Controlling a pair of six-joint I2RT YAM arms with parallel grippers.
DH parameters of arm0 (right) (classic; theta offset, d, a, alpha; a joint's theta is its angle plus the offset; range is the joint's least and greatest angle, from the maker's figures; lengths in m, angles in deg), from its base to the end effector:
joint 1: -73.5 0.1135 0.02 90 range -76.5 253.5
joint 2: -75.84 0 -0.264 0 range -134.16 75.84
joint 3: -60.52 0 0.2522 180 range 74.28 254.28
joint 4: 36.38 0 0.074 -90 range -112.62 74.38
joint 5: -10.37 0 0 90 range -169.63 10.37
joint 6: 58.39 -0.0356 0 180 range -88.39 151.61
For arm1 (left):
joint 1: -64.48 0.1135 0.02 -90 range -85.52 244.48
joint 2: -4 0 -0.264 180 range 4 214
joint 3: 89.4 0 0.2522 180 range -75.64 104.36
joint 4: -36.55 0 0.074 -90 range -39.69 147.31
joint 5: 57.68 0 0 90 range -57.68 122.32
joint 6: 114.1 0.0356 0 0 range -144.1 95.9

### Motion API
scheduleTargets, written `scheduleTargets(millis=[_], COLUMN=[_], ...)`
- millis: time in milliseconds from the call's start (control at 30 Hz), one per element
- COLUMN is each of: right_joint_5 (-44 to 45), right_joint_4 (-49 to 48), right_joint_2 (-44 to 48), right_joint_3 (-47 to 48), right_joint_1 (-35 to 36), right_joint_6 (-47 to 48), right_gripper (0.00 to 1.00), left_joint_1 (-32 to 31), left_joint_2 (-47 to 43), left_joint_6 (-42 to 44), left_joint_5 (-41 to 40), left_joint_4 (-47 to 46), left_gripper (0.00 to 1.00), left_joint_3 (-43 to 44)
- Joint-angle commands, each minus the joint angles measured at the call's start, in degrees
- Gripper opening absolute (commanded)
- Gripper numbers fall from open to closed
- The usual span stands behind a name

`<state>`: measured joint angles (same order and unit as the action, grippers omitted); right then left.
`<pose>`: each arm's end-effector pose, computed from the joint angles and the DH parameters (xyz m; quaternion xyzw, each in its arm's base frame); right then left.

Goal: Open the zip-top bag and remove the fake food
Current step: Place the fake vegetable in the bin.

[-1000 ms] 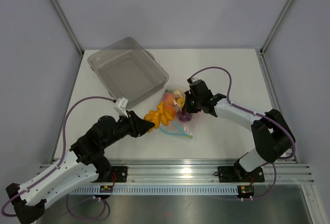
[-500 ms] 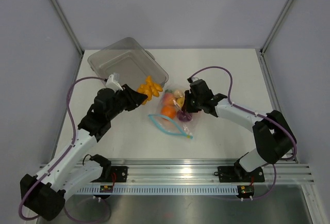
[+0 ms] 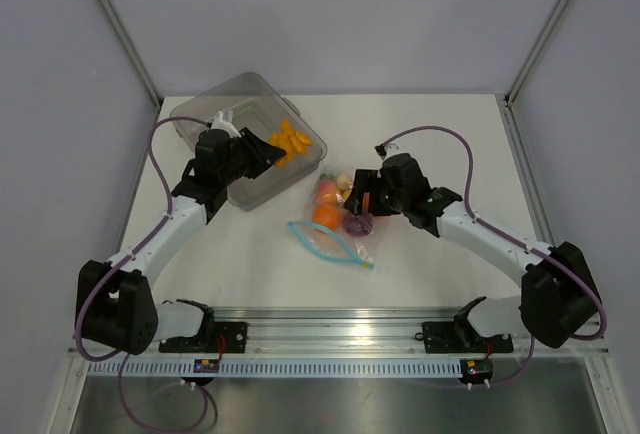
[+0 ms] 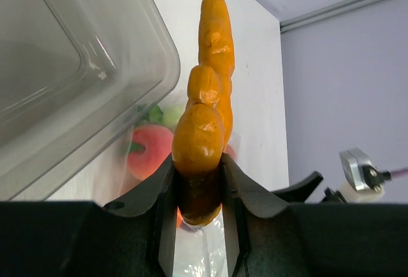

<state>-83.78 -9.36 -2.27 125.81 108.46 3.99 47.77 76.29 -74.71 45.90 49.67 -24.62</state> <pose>0.2408 0.1715 0.2457 -0.0733 0.9023 0.2480 0.3450 0.2767 -0.0918 0.2938 -0.1737 0.8007 -0.3941 0.4164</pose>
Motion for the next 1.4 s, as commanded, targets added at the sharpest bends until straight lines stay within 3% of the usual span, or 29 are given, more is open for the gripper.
scheduleTargets(millis=[0,167,367,700,767,900,1133,1367], right_joint_5=[-0.08,0.80,1.68,0.10,0.19,0.27,-0.25,2.82], right_joint_4=[-1.57,-1.83,-3.23,-4.03,-4.12,-3.94,-3.41,-2.27], right_joint_2=[4.36,8.14,9.90,9.29,9.46,9.38,8.24,6.48], right_joint_3=[-0.90,-2.13,-3.36,-3.45,-3.54,-3.45,-2.84,-1.78], right_joint_1=[-0.24,-0.42,-0.42,-0.24,-0.33,-0.33,-0.33,-0.33], right_joint_6=[-1.21,-2.88,-3.58,-4.02,-3.94,-3.85,-3.23,-2.18], right_gripper=[0.86,1.00,0.99,1.00,0.99,0.99,0.99,0.99], left_joint_1=[1.76,3.35,5.11,6.25,6.34,6.43,6.43,6.08], left_joint_2=[2.85,9.17,15.94,21.84,22.37,21.84,17.98,11.04], left_joint_6=[-0.54,-0.89,-1.33,-0.98,-0.90,-0.63,-0.36,-2.92], left_joint_5=[1.71,2.50,3.20,4.61,4.70,5.22,6.80,9.97], left_joint_4=[-5.77,-8.93,-11.84,-11.49,-11.13,-10.61,-8.15,-9.73], left_gripper=[0.20,0.20,0.22,0.52,0.66,0.77,0.80,0.80], left_joint_3=[3.55,5.05,7.85,10.23,10.76,10.15,7.87,-0.22])
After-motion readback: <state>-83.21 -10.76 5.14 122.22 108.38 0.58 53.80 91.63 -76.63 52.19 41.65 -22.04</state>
